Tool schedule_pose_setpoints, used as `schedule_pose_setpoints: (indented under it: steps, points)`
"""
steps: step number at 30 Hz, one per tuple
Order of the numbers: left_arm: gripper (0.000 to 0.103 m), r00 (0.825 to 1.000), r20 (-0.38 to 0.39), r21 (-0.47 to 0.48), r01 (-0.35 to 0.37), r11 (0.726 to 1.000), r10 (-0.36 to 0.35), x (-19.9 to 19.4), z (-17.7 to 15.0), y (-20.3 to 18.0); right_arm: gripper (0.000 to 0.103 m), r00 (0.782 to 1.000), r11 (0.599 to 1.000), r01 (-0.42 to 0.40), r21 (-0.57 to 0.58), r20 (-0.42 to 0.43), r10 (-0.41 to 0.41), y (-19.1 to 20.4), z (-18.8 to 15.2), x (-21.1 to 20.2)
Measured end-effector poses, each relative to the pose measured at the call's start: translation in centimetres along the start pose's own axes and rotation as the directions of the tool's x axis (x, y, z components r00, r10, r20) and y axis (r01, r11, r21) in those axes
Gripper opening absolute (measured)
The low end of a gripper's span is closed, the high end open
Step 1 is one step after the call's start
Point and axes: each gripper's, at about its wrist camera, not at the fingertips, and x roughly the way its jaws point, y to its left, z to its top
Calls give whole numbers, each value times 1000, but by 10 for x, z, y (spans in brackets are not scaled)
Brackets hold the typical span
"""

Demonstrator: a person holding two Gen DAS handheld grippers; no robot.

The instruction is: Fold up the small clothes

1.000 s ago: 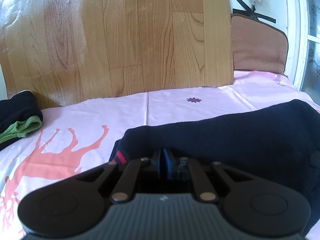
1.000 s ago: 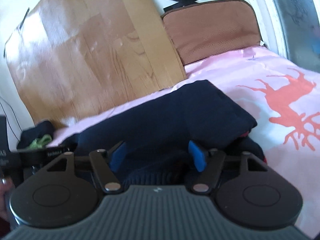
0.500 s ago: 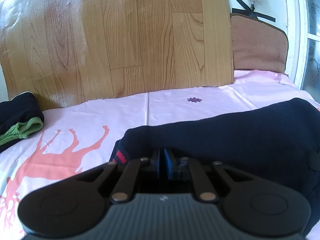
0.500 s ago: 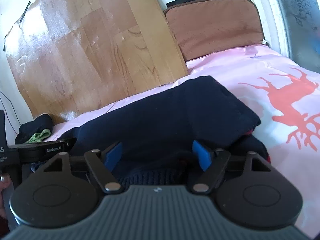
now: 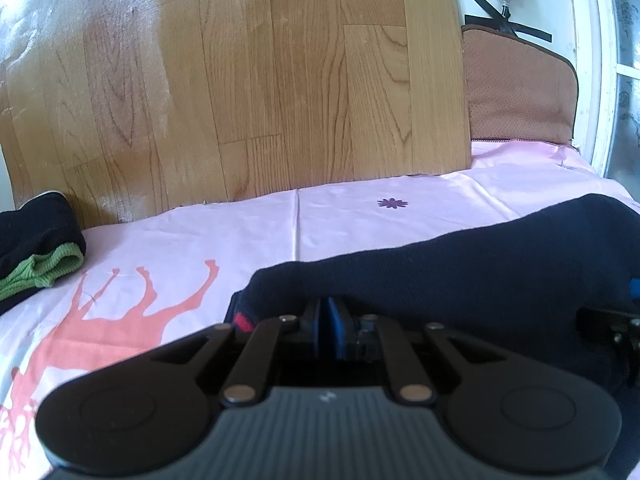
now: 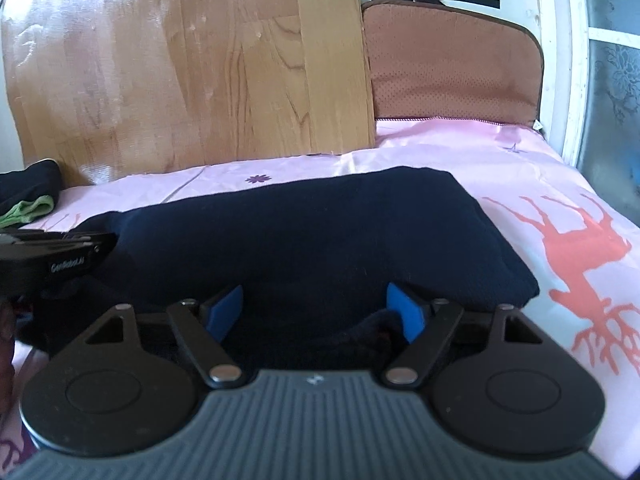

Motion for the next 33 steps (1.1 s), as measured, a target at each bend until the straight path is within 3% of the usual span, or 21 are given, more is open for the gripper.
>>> schedule_pose_setpoints:
  steps: [4,9,10,11,14,17,19,33]
  points:
    - [8,1000,2,3,3,1000,-3,0,0,1,82,1000,1000,6,22,11,-6,0,-4,-6]
    - [9,1000,-3,-21,17,1000,-17,-3,1,5,59,997,997,-7,81,73,1,-5,1,-31]
    - [9,1000,-4,-23,19,1000,-19,-3,1,5,51,997,997,-15,79,78,8,-5,4,-32]
    - [9,1000,-5,-24,19,1000,-19,-4,2,5,44,997,997,-31,76,75,25,-4,7,-31]
    - [9,1000,-6,-19,18,1000,-18,-4,2,5,35,996,994,-88,64,40,86,5,15,-21]
    - [9,1000,-6,-11,14,1000,-14,-4,1,4,36,993,994,-113,3,-41,113,25,17,2]
    - [9,1000,-6,-8,13,1000,-13,-4,2,3,39,996,995,-85,-47,-29,84,33,18,11]
    - [10,1000,-12,-14,18,1000,-18,-6,3,5,43,997,997,-74,-19,-20,74,31,17,5]
